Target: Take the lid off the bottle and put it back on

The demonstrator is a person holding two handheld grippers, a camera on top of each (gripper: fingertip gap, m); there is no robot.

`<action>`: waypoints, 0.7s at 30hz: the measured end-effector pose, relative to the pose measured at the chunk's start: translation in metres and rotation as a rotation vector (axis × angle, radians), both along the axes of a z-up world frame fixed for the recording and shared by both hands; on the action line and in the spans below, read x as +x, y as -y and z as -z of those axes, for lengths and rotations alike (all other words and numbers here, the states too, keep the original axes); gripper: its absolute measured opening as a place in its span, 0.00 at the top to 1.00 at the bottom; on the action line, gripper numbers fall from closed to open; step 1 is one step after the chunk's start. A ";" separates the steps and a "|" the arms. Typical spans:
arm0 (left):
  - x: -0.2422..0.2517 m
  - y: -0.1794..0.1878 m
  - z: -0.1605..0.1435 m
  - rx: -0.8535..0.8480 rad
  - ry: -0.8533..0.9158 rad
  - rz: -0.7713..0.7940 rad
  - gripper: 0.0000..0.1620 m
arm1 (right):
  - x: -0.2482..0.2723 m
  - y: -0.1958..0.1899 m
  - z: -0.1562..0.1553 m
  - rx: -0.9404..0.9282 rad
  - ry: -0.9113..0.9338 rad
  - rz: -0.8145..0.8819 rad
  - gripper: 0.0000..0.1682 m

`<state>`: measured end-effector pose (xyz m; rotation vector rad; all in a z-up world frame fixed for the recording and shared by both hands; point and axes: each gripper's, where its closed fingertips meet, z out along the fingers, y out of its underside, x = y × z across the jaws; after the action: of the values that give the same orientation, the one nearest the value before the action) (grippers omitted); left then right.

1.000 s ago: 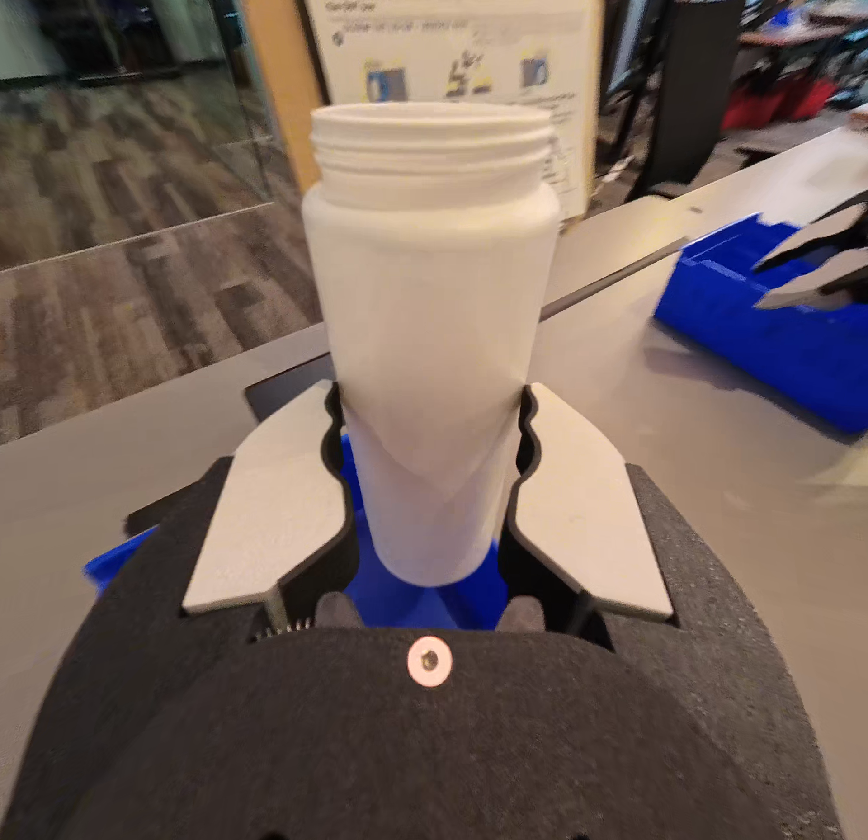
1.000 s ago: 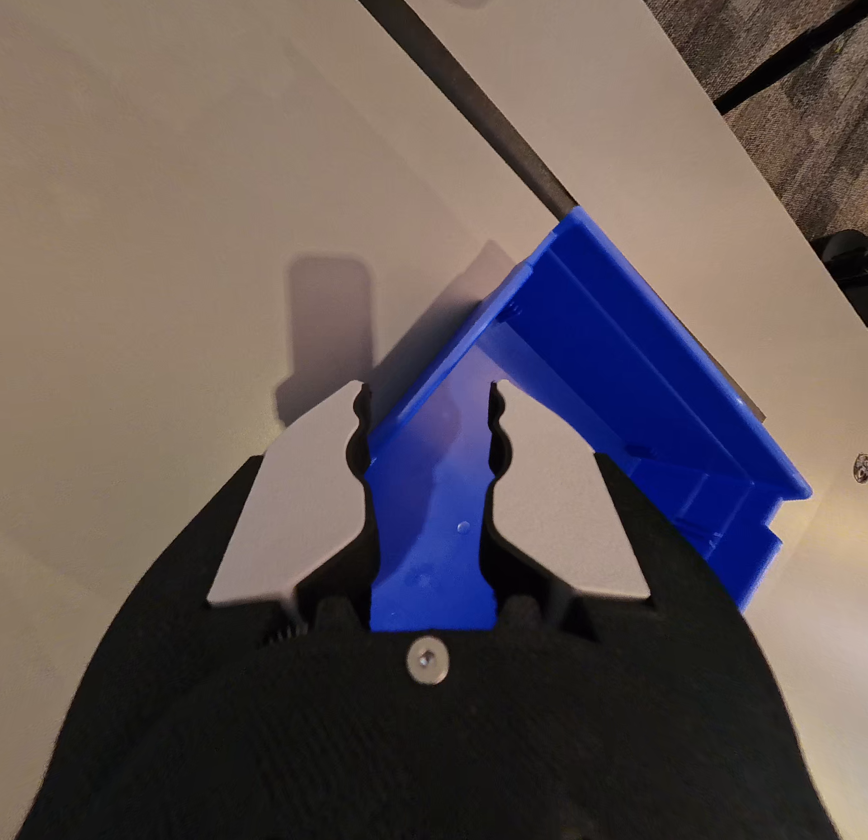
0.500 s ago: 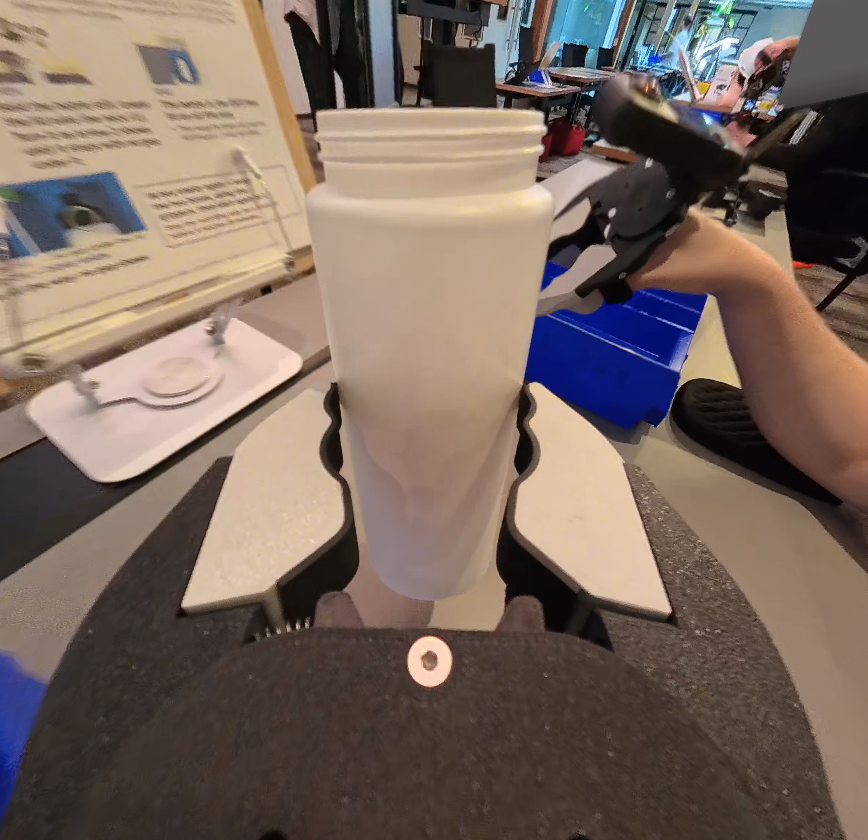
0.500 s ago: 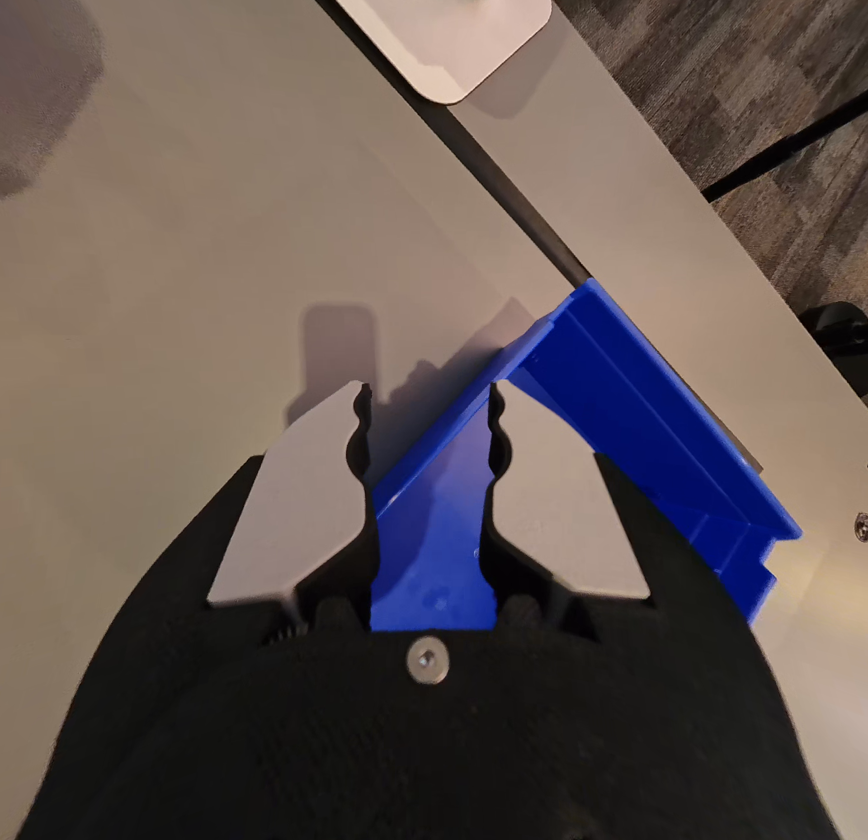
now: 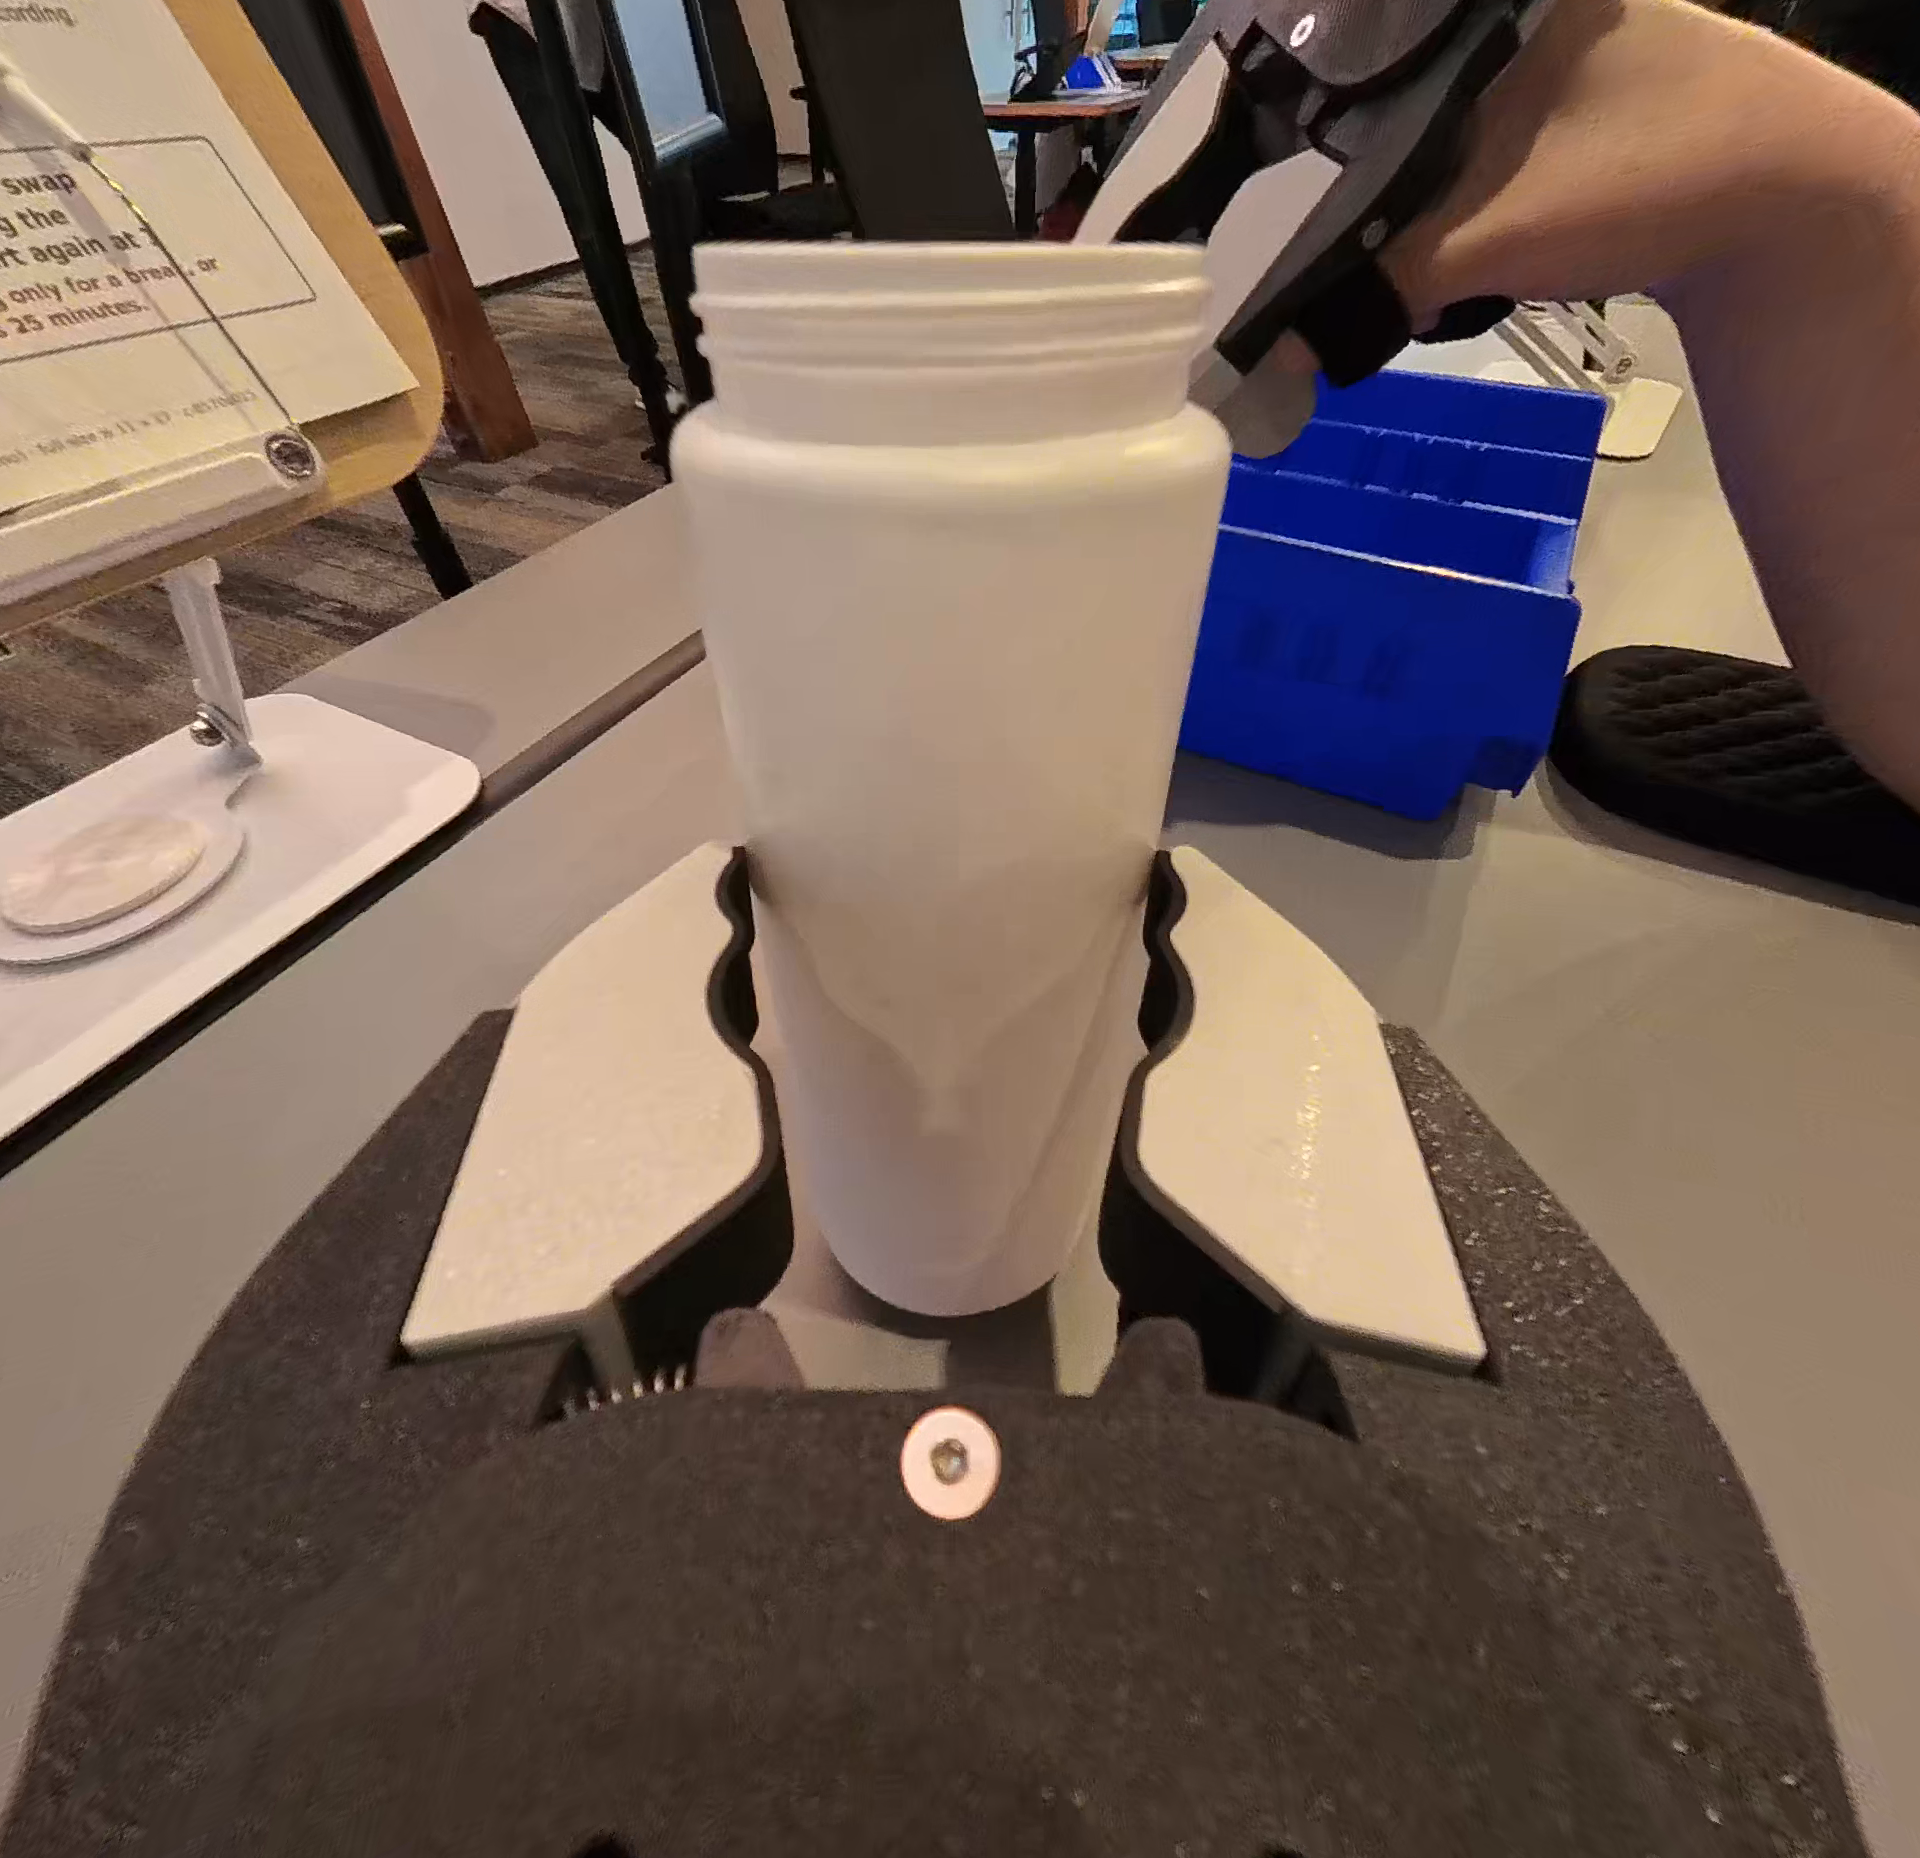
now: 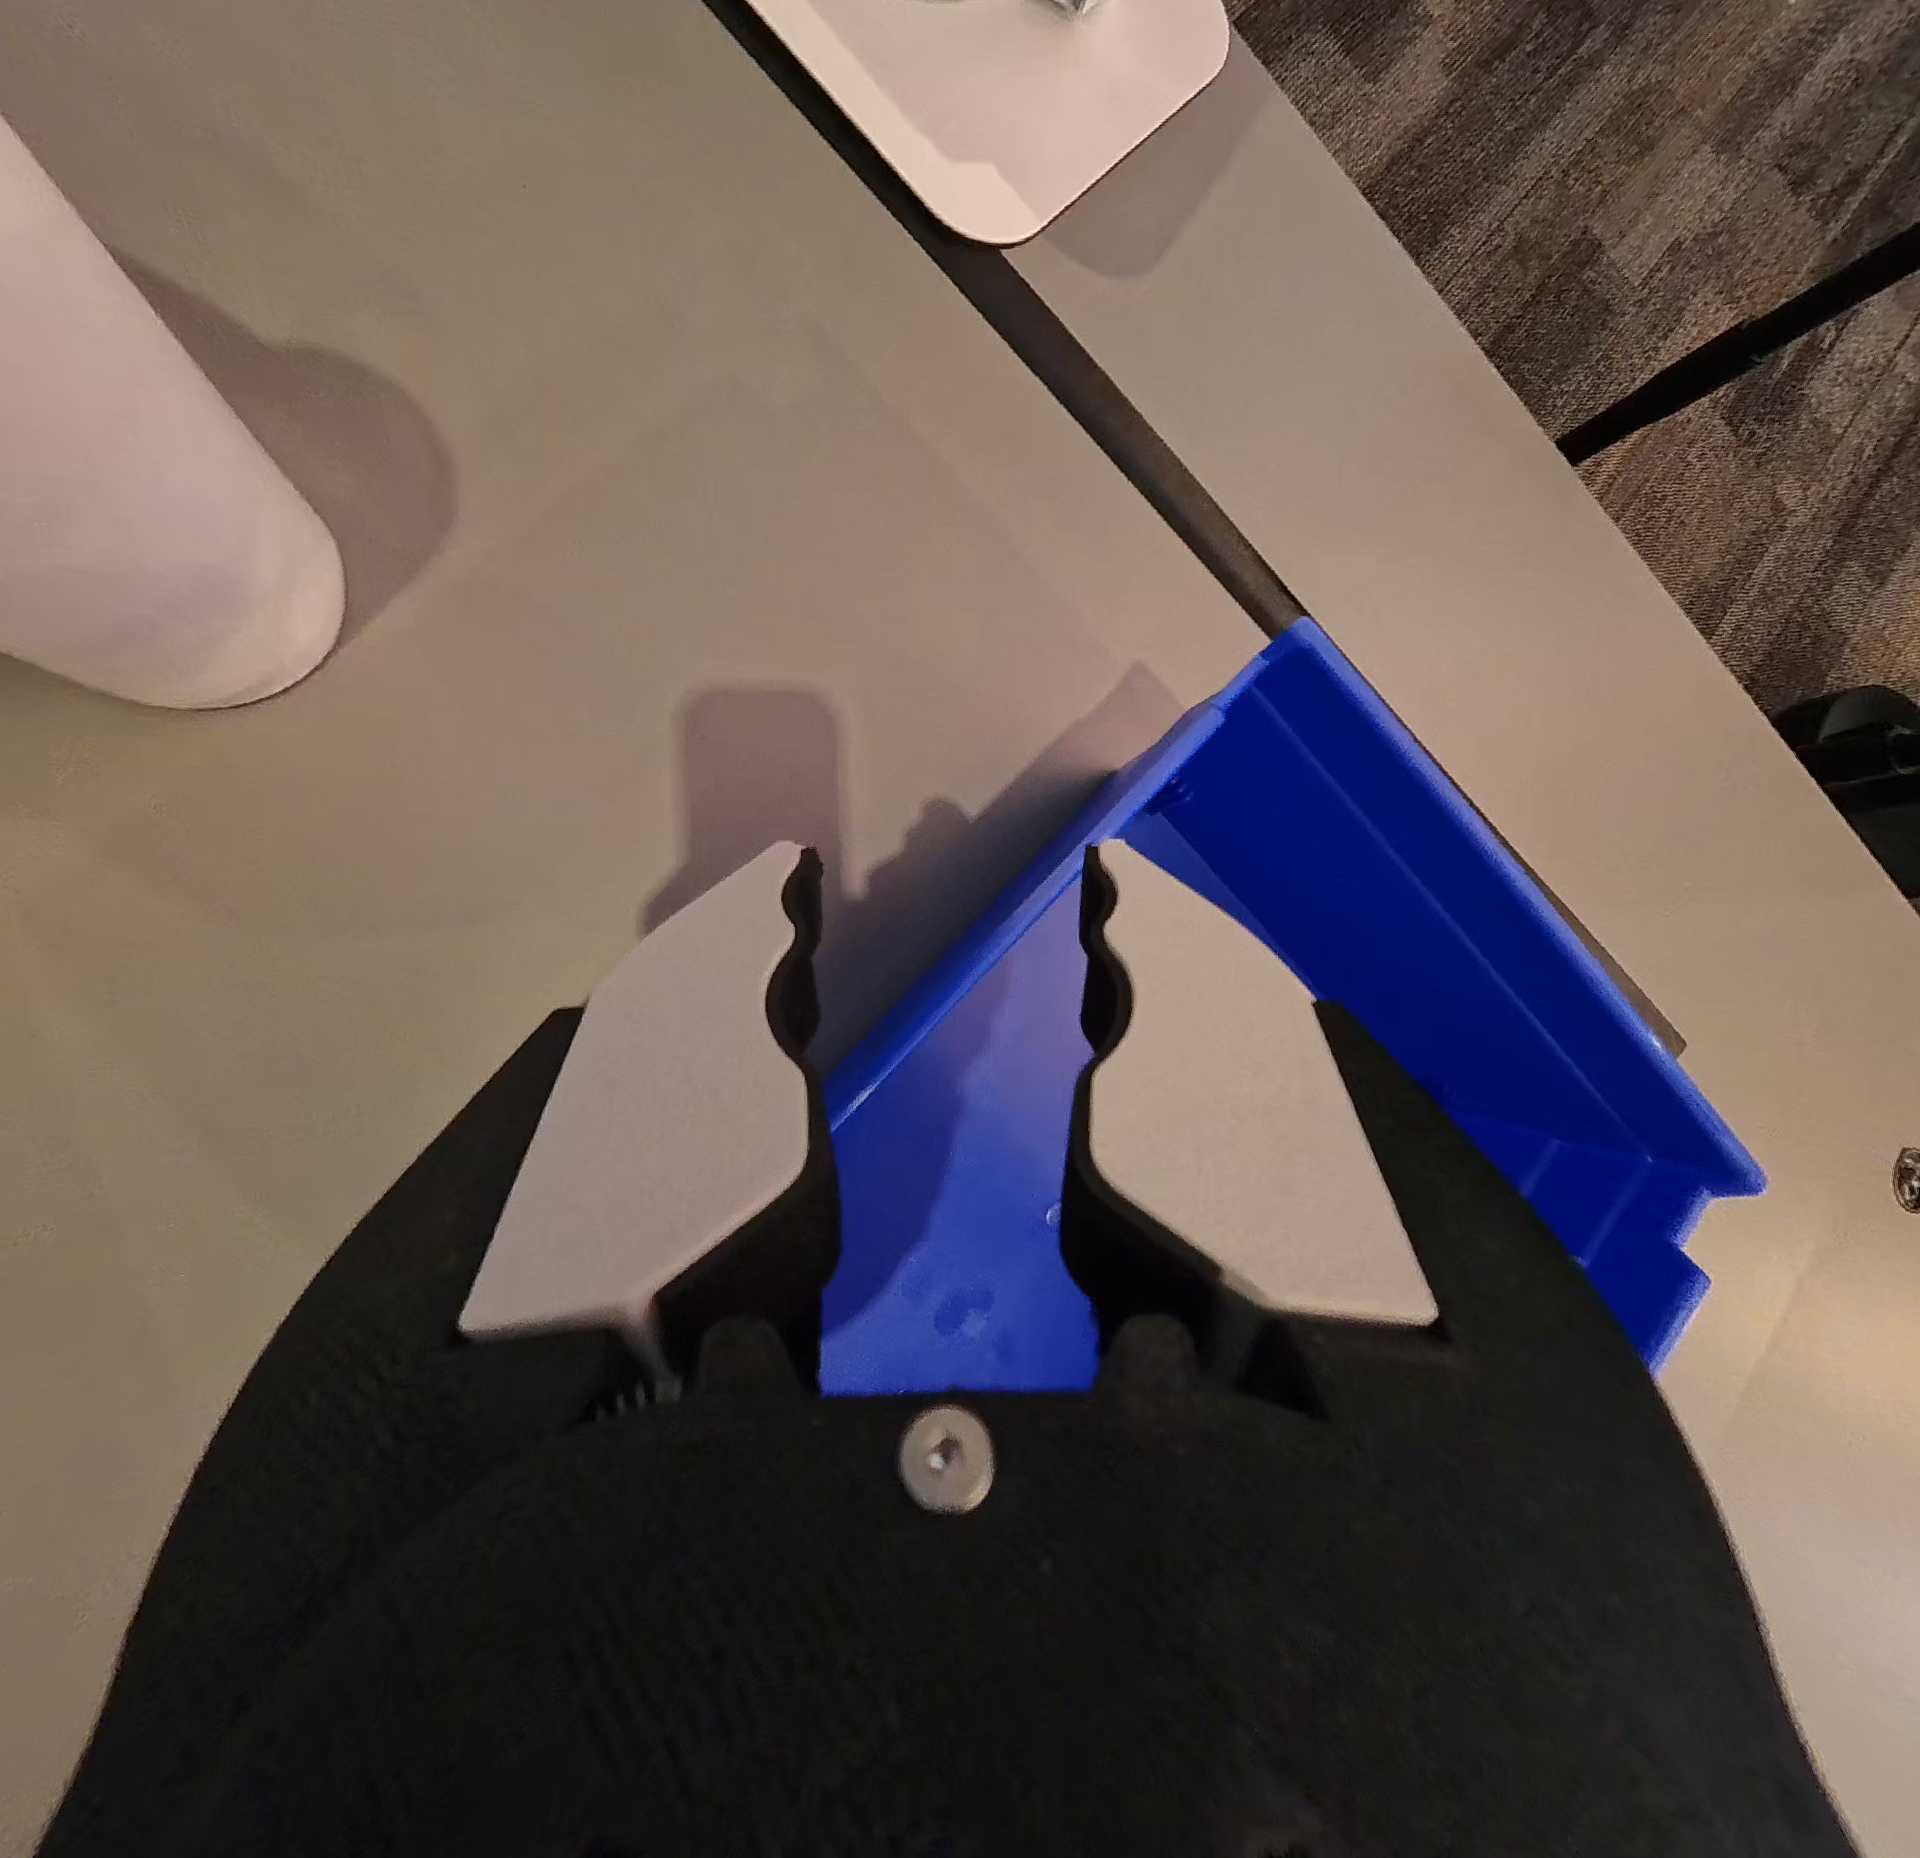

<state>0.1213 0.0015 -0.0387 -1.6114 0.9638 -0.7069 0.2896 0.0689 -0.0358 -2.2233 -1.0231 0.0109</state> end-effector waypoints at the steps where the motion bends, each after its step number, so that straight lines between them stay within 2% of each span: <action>1: -0.001 -0.001 0.000 0.006 0.005 -0.007 0.55 | 0.000 0.000 0.001 -0.003 0.002 -0.001 0.70; 7: -0.004 -0.002 0.002 0.043 0.012 -0.026 0.55 | 0.000 0.000 0.004 -0.013 0.014 -0.003 0.71; 9: -0.007 -0.003 -0.005 0.084 0.021 -0.055 0.46 | 0.000 0.000 0.004 -0.013 0.013 -0.003 0.70; 11: -0.012 -0.003 -0.021 0.132 0.040 -0.096 0.42 | 0.001 0.000 0.004 -0.012 0.012 -0.003 0.71; 14: -0.023 0.009 -0.067 0.248 0.114 -0.117 0.43 | 0.003 -0.001 0.004 -0.013 0.014 -0.001 0.70; 17: -0.047 0.032 -0.131 0.429 0.236 -0.143 0.54 | 0.004 -0.002 0.006 -0.018 0.020 0.001 0.70; 19: -0.075 0.034 -0.168 0.521 0.214 -0.239 0.54 | 0.004 -0.002 0.008 -0.022 0.026 -0.001 0.70; 21: -0.112 0.022 -0.185 0.516 0.099 -0.354 0.55 | 0.003 -0.002 0.011 -0.029 0.035 -0.001 0.70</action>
<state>0.0092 -0.0207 0.1465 -1.2287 0.6898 -0.2588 0.2929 0.0713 -0.0464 -2.2563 -1.0485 -0.0128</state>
